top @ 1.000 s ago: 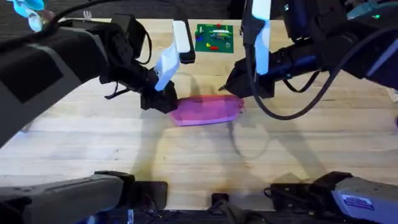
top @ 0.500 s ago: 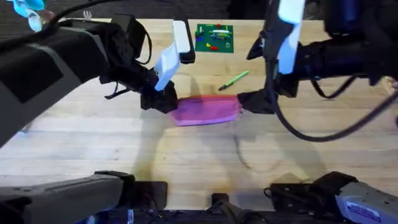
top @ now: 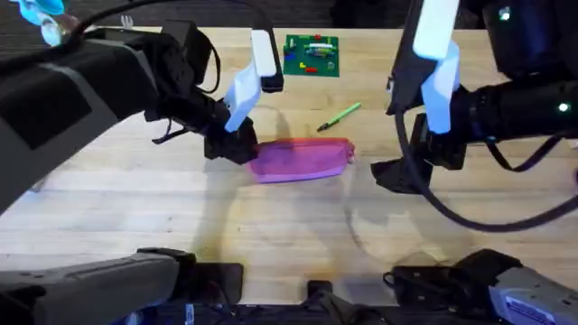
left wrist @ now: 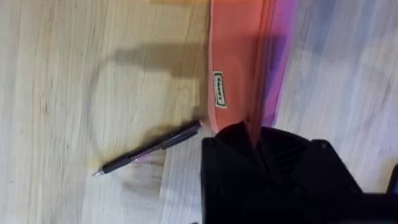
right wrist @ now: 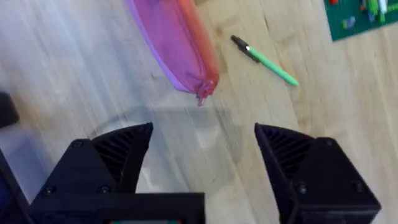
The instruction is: Unzip the bag, pick up the pens from the table one at a time and place them inside, then zip the bag closed.
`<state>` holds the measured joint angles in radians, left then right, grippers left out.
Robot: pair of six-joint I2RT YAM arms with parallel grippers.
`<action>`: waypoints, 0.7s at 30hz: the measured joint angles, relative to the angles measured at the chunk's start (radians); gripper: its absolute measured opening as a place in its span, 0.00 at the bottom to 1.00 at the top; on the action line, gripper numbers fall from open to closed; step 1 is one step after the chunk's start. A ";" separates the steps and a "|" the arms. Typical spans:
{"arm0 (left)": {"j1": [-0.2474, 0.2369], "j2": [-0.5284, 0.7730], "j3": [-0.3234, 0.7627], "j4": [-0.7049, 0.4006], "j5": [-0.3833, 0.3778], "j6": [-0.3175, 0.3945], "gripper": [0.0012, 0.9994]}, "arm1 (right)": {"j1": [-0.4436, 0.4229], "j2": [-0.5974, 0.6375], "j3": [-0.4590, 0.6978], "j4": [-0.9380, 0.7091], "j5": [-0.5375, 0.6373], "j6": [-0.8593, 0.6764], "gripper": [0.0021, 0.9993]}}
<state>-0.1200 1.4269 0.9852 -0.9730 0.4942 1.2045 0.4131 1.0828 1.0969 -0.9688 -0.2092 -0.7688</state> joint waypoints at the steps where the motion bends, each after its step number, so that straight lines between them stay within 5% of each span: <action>1: 0.000 0.000 0.000 0.000 0.000 0.000 0.04 | -0.007 0.000 0.000 0.000 0.000 0.008 1.00; 11: 0.000 0.000 0.000 0.000 0.000 0.000 0.04 | -0.123 0.000 0.000 0.000 0.003 0.144 1.00; 21: 0.000 0.000 0.000 0.000 0.000 0.000 0.04 | -0.129 0.000 0.000 0.000 0.004 0.200 1.00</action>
<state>-0.1200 1.4269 0.9852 -0.9730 0.4942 1.2045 0.2836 1.0828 1.0969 -0.9691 -0.2054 -0.5686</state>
